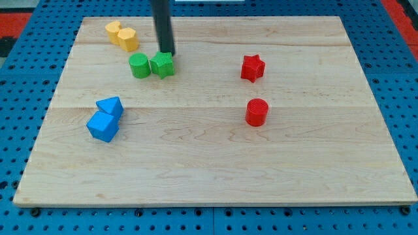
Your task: Push the red heart closer to the red circle
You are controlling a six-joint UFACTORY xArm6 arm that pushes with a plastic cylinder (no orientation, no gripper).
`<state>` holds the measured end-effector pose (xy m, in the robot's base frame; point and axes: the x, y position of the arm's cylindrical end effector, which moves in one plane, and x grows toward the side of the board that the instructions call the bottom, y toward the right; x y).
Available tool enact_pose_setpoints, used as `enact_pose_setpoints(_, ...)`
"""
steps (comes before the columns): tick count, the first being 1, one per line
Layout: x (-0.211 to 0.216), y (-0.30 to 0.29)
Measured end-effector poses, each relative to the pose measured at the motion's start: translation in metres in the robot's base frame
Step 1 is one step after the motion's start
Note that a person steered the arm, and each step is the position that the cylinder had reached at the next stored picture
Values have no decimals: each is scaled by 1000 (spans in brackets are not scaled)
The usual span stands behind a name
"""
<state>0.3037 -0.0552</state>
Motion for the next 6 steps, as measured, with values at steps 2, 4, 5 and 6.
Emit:
enact_pose_setpoints(2, 13, 130)
enact_pose_setpoints(4, 102, 122)
enact_pose_setpoints(5, 98, 122)
enact_pose_setpoints(6, 71, 122)
